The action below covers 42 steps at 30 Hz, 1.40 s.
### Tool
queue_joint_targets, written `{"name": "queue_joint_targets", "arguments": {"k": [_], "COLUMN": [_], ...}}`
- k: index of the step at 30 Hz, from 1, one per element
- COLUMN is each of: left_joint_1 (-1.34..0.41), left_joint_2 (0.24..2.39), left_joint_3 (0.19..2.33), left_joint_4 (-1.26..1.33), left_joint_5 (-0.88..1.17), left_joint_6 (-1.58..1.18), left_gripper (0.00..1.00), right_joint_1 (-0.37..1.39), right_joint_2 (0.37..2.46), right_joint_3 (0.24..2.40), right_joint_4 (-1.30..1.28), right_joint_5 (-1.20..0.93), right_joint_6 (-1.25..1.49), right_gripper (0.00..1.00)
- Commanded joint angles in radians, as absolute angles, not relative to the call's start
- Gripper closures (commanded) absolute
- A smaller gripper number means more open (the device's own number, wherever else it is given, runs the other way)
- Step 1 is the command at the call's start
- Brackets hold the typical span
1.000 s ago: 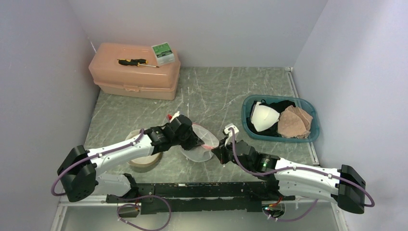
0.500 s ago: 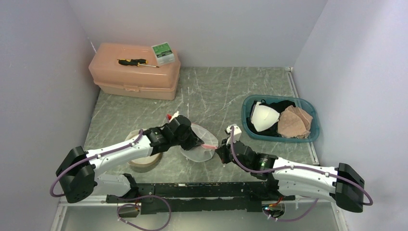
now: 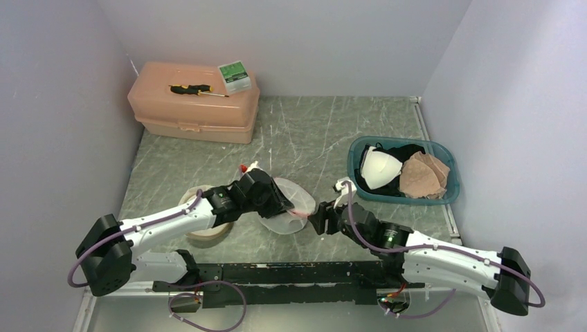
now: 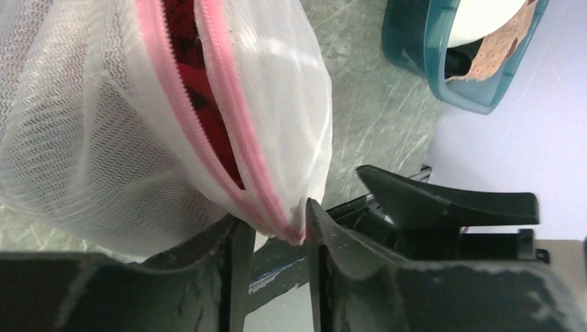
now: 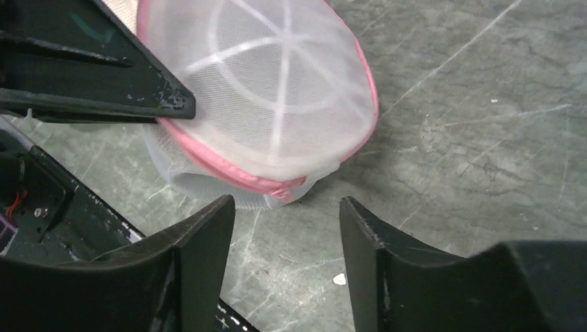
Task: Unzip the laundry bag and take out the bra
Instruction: Open the laundry bag at the center of the board.
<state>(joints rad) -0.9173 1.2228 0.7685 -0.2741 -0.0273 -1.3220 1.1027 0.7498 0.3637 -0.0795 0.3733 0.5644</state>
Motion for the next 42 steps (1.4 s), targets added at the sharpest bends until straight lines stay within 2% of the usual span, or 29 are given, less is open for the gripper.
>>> {"name": "queue_joint_targets", "arguments": {"k": [1,4,8,15,20,25,33,37,42], "left_joint_1": [-0.912,-0.913,-0.912,-0.913,-0.907,-0.868,-0.792,-0.79,-0.79], "left_joint_2": [1.172,1.131,1.05,0.877,0.812,0.894,1.108,1.174,1.123], "left_joint_3": [0.762,0.762,0.779,0.815,0.768,0.779,0.893,0.915,0.821], "left_joint_4": [-0.257,-0.286,-0.382,-0.612,-0.604,-0.528,-0.538,-0.542,-0.511], "left_joint_5": [-0.009,-0.009,-0.021,-0.186,-0.325,-0.32,-0.308,-0.302,-0.298], "left_joint_6": [-1.243,-1.206,-1.158,-1.057,-1.005,-0.958,-0.875,-0.865,-0.884], "left_gripper": [0.53,0.37,0.29,0.31,0.33,0.31,0.29,0.36,0.61], "right_joint_1": [1.1,1.101,1.1,1.101,1.103,1.104,1.106,1.106,1.107], "right_joint_2": [0.666,0.655,0.676,0.762,0.907,0.994,1.007,1.007,1.031], "right_joint_3": [0.438,0.484,0.539,0.59,0.648,0.703,0.709,0.721,0.741], "right_joint_4": [-0.171,-0.218,-0.237,-0.145,-0.078,-0.068,-0.081,-0.101,-0.112], "right_joint_5": [0.353,0.349,0.361,0.32,0.277,0.279,0.284,0.289,0.286], "right_joint_6": [0.517,0.496,0.468,0.395,0.331,0.296,0.312,0.312,0.309], "right_gripper": [0.36,0.34,0.34,0.34,0.36,0.36,0.36,0.36,0.36]}}
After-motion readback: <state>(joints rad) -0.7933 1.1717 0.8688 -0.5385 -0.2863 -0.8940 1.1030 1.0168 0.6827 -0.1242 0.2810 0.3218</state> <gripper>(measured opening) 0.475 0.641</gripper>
